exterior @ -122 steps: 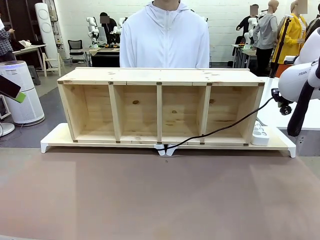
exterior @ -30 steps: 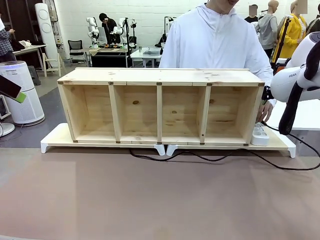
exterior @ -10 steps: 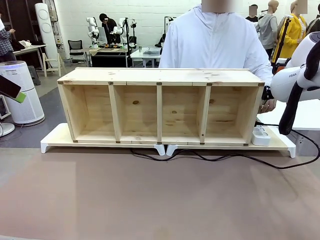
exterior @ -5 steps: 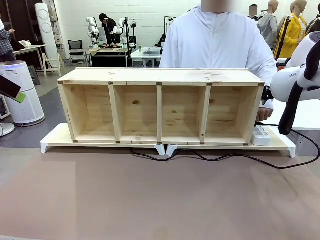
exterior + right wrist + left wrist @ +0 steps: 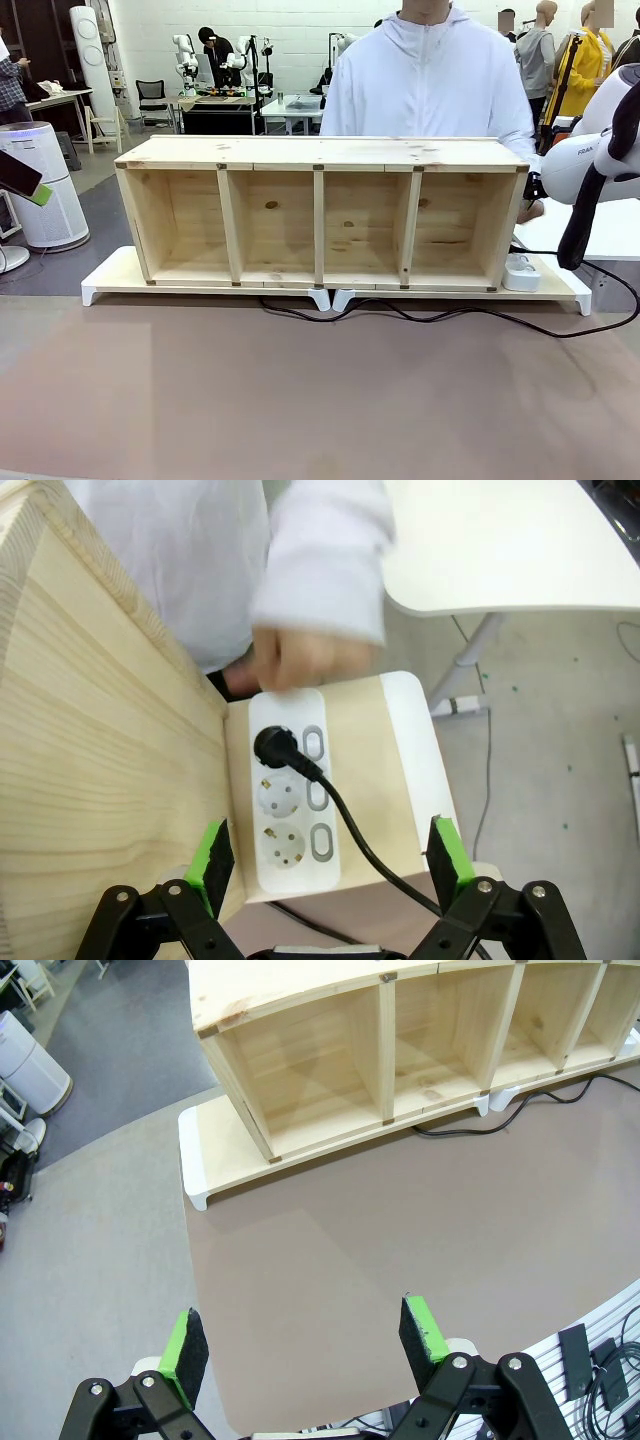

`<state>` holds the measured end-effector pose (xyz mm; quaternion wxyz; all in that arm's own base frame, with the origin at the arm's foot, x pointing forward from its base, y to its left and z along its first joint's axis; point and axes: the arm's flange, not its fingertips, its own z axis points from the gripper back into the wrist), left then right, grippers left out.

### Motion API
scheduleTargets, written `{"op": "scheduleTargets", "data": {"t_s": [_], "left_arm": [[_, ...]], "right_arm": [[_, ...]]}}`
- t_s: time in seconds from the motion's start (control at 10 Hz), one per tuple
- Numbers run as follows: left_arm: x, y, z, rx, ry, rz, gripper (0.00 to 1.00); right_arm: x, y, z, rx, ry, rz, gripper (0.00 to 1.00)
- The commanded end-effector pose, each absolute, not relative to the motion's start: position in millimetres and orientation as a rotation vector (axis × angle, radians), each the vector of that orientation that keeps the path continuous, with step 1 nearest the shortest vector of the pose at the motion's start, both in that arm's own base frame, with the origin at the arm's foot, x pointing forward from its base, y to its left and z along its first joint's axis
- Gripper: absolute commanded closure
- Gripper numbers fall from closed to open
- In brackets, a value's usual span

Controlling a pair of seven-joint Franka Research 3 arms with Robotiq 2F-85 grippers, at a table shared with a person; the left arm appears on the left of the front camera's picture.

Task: Perform cable management.
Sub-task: Release the Power Cable when the human grasps it.

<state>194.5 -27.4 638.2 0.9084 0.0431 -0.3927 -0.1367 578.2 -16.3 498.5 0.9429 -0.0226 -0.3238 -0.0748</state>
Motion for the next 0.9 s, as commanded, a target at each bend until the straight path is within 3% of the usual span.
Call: {"op": "scheduleTargets", "data": {"t_s": [0.0,0.8], "left_arm": [[196.5,-27.6,639.0,0.091,-0.82,-0.281,0.0],[196.5,-27.6,639.0,0.091,-0.82,-0.281,0.0]], "right_arm": [[577.9,-14.7,498.3,-0.047,-0.653,-0.15,0.0],[577.9,-14.7,498.3,-0.047,-0.653,-0.15,0.0]]}}
